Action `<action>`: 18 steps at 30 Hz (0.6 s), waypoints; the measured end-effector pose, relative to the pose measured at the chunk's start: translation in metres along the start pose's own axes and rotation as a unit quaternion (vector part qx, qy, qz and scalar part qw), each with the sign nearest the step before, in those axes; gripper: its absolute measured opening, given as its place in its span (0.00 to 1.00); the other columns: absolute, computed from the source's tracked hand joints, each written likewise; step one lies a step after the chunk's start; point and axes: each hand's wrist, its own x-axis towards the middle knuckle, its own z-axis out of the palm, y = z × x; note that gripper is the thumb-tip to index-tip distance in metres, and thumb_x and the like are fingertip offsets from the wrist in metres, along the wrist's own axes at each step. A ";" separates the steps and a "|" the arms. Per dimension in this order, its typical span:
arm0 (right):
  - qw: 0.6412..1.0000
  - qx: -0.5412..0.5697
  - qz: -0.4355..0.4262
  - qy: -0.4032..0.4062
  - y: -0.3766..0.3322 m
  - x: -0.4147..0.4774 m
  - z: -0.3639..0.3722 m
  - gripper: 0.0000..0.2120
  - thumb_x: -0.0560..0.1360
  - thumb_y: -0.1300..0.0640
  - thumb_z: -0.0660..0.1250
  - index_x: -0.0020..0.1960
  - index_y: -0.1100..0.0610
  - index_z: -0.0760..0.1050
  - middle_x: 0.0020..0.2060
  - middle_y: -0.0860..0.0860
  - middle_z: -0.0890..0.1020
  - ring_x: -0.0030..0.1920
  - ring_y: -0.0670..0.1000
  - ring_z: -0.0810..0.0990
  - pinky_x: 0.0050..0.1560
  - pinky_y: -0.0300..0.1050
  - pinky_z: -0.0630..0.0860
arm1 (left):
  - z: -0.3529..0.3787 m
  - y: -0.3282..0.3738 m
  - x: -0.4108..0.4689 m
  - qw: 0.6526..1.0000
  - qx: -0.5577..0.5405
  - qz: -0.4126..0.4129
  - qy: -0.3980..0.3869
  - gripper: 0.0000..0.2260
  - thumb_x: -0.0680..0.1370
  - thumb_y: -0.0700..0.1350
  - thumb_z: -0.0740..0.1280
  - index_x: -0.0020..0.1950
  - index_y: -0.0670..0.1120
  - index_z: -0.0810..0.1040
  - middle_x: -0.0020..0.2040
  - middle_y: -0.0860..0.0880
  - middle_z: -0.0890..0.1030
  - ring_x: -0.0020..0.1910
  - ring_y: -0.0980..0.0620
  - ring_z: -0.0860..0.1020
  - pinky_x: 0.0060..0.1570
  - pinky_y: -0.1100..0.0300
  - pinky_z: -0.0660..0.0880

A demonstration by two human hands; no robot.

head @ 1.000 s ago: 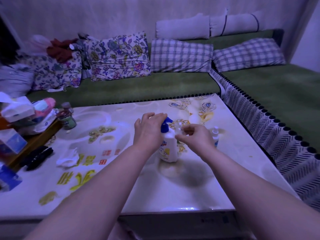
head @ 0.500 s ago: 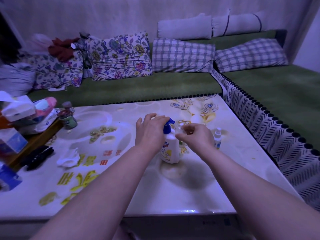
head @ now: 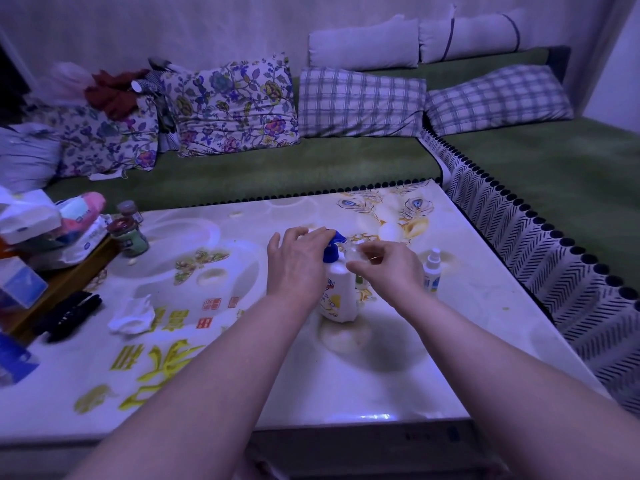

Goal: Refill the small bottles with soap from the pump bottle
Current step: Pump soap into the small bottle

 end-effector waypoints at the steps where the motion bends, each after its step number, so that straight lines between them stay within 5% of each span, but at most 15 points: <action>1: 1.000 0.000 -0.001 -0.001 0.000 0.001 0.000 0.18 0.67 0.47 0.73 0.57 0.46 0.81 0.52 0.42 0.85 0.52 0.45 0.82 0.59 0.50 0.76 | 0.000 0.000 0.000 1.000 0.004 0.002 -0.001 0.25 0.74 0.36 0.61 0.68 0.57 0.68 0.66 0.60 0.73 0.68 0.51 0.65 0.69 0.49 0.56; 8: 1.000 -0.013 0.001 -0.008 0.004 0.002 -0.002 0.17 0.68 0.48 0.73 0.57 0.45 0.81 0.53 0.42 0.85 0.55 0.47 0.81 0.61 0.52 0.74 | 0.008 0.000 -0.004 1.000 0.018 0.011 0.003 0.27 0.70 0.34 0.62 0.64 0.57 0.69 0.60 0.60 0.75 0.66 0.51 0.66 0.69 0.50 0.55; 18: 1.000 0.010 -0.002 -0.005 0.001 -0.001 -0.002 0.16 0.67 0.46 0.74 0.55 0.46 0.82 0.51 0.40 0.84 0.52 0.44 0.82 0.61 0.52 0.74 | 0.007 0.004 -0.007 0.999 -0.033 -0.018 0.025 0.28 0.71 0.34 0.62 0.67 0.56 0.68 0.67 0.60 0.71 0.72 0.51 0.60 0.70 0.48 0.52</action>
